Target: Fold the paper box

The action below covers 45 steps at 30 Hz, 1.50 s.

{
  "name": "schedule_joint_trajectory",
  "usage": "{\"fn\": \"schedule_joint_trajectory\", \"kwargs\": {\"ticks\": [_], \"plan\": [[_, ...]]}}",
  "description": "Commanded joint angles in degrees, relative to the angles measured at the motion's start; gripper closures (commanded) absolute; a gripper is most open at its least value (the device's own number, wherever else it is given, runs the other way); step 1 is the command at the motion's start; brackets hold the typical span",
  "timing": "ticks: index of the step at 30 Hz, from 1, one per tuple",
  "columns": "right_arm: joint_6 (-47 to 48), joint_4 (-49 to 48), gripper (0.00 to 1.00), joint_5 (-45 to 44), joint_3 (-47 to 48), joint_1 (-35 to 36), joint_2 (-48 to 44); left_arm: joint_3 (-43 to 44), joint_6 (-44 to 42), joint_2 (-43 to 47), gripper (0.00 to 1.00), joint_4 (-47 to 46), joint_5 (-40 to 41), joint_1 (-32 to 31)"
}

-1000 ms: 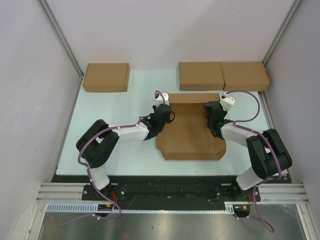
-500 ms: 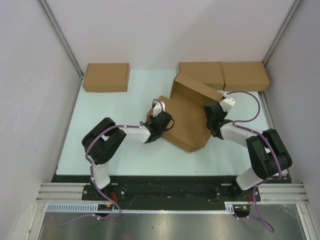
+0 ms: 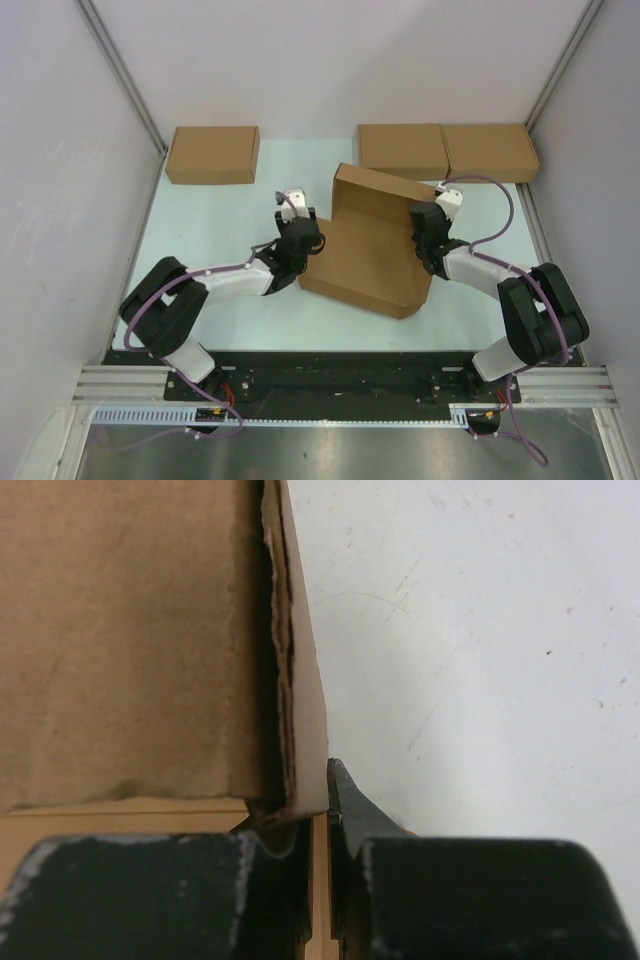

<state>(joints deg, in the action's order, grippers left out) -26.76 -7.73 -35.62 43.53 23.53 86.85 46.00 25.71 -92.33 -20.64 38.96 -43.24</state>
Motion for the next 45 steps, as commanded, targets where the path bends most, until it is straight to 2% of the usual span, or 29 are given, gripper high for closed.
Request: {"fn": "schedule_joint_trajectory", "kwargs": {"ticks": [1,5,10,13,18,21,25,34,37,38,40,41,45], "plan": [[5.0,1.7,1.00,4.7,-0.3,0.6,-4.0,-2.2,-3.1,7.2,0.46,-8.7,2.5,1.8],[5.1,5.3,1.00,6.0,0.9,0.6,-4.8,-4.8,-9.2,7.2,0.44,-15.6,-4.4,2.0],[4.6,7.5,1.00,7.3,1.6,1.0,-5.1,-13.7,-10.2,3.1,0.42,-33.6,-9.2,1.9],[4.6,9.1,1.00,7.8,1.6,1.0,-5.4,-15.6,-9.6,1.0,0.42,-38.5,-13.2,1.8],[4.8,9.2,1.00,8.2,1.6,1.5,-4.9,-15.1,-10.9,-2.2,0.41,-43.2,-13.6,1.9],[5.1,9.2,1.00,8.2,1.6,1.9,-4.7,-11.8,-10.2,-3.6,0.41,-41.1,-16.7,2.3],[5.2,9.1,1.00,8.7,1.6,2.1,-4.7,-9.2,-11.6,-4.9,0.40,-43.1,-15.2,2.3],[5.4,8.7,1.00,9.5,1.6,2.5,-4.7,2.2,-12.0,-10.7,0.43,-31.4,-14.2,2.8],[5.5,8.5,1.00,9.5,1.6,2.7,-4.5,5.6,-9.5,-12.2,0.52,-26.8,-14.2,3.5],[5.5,8.4,1.00,9.4,1.6,3.0,-4.4,6.0,-9.1,-12.4,0.61,-25.7,-14.0,3.5],[5.6,8.3,1.00,9.3,1.6,3.3,-4.4,6.6,-7.7,-12.5,0.71,-25.3,-13.3,3.5],[5.4,8.3,1.00,9.2,1.6,3.5,-4.2,6.6,-7.0,-12.7,0.79,-24.8,-12.9,3.4],[4.9,8.3,1.00,8.1,1.6,4.3,-4.1,5.4,-3.0,-12.3,0.89,-25.0,-10.1,3.1]]}}
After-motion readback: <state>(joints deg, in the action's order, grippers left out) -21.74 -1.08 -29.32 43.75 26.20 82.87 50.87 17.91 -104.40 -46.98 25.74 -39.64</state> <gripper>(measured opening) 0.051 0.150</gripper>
